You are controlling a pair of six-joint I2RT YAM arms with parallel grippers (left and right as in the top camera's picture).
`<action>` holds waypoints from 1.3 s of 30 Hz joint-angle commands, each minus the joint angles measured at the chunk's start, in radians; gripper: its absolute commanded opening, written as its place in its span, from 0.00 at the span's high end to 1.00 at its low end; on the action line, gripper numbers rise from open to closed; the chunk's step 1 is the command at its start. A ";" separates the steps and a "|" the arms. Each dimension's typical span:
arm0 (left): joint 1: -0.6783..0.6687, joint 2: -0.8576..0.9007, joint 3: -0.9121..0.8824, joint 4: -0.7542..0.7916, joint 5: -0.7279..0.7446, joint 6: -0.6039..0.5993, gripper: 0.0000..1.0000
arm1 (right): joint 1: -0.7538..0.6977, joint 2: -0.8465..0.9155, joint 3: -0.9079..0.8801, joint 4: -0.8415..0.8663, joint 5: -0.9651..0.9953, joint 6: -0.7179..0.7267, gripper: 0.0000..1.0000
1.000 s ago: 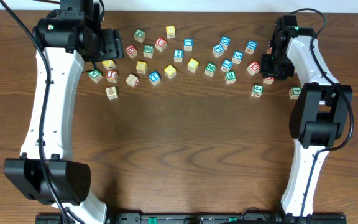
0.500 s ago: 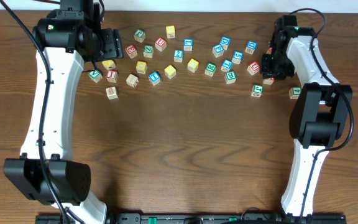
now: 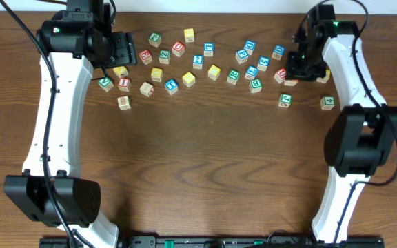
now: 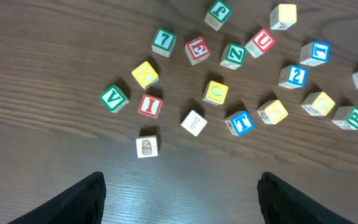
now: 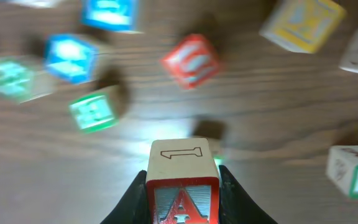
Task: Spell out AI2
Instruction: 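Carry the red A block toward the table center and lower it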
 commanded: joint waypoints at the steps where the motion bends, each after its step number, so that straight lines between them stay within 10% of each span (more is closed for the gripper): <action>1: 0.005 0.006 0.012 -0.002 -0.060 -0.010 0.23 | 0.063 -0.042 0.021 -0.016 -0.106 -0.028 0.83; 13: 0.101 0.006 0.012 -0.001 -0.082 -0.010 0.23 | 0.302 -0.041 0.013 -0.069 -0.147 0.017 0.84; 39: 0.209 0.008 0.012 0.002 -0.100 -0.010 0.23 | 0.681 0.010 0.011 -0.023 0.208 0.637 0.83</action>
